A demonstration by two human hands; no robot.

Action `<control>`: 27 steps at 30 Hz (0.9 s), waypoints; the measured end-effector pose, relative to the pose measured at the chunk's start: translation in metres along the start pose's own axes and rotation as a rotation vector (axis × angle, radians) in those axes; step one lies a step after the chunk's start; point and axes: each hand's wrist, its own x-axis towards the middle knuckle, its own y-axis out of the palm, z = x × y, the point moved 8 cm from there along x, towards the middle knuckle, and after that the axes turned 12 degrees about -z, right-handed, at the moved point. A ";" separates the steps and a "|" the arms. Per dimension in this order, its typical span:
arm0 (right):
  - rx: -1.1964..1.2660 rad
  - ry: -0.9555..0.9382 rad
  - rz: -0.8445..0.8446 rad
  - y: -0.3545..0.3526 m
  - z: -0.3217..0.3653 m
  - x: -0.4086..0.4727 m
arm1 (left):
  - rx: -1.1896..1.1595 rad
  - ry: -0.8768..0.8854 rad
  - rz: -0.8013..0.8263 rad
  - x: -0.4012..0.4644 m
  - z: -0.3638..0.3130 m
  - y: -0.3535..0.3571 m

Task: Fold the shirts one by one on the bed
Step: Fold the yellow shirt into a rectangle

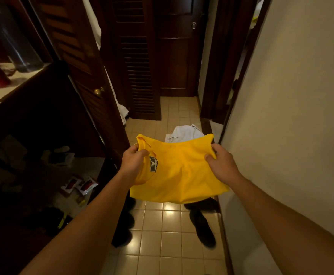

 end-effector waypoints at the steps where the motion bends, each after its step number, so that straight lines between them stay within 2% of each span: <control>1: 0.005 0.010 -0.005 0.006 0.004 0.014 | 0.008 0.004 0.003 0.017 -0.008 0.003; 12: -0.036 0.035 -0.028 0.039 0.004 0.160 | 0.036 0.007 0.044 0.146 -0.065 0.068; 23: -0.051 -0.015 0.046 0.058 0.024 0.327 | 0.167 0.097 -0.050 0.263 -0.127 0.124; 27: -0.050 -0.047 0.072 0.074 0.036 0.375 | 0.109 0.077 -0.104 0.314 -0.140 0.137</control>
